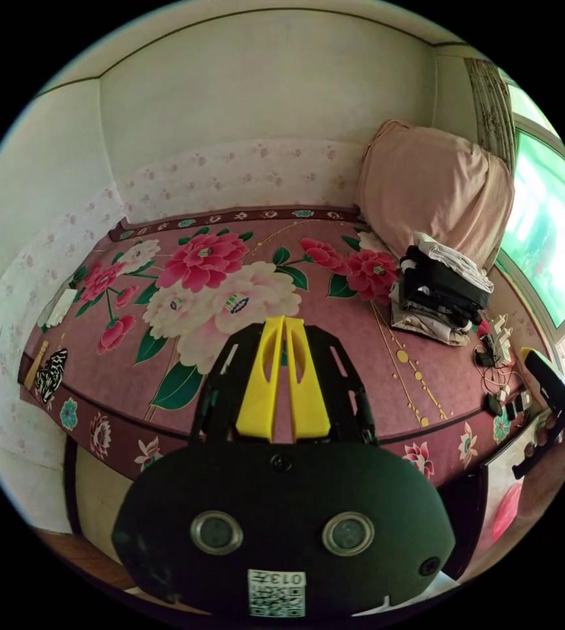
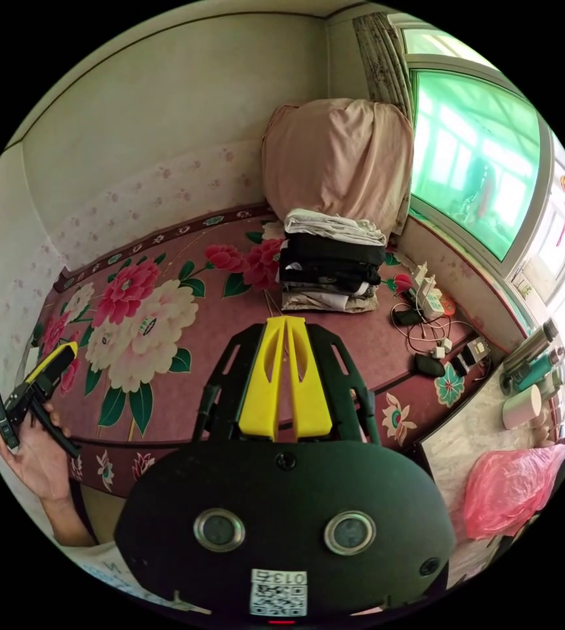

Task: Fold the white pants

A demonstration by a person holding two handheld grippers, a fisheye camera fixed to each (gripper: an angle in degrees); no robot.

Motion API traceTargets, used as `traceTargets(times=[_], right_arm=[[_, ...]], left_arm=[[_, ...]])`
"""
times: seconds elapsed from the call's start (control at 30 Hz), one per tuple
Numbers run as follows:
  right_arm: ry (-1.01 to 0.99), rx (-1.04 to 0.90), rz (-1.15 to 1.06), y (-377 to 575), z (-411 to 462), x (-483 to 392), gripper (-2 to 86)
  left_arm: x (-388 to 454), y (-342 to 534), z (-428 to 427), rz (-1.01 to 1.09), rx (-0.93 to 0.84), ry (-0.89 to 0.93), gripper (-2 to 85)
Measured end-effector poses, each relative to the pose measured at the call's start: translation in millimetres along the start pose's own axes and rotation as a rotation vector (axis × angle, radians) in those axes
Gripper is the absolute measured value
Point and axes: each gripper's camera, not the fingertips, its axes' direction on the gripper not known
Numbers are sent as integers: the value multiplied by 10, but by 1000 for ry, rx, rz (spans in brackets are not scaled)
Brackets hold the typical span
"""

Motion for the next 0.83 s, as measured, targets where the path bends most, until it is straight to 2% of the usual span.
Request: traceTargets(times=[0.47, 0.83], right_arm=[[-4, 13, -3, -9, -26, -37, 1], [-9, 5, 15, 4, 45, -21, 1]], left_arm=[[-60, -51, -236, 3, 51, 12, -7], [-86, -115, -486, -35, -6, 50, -4]])
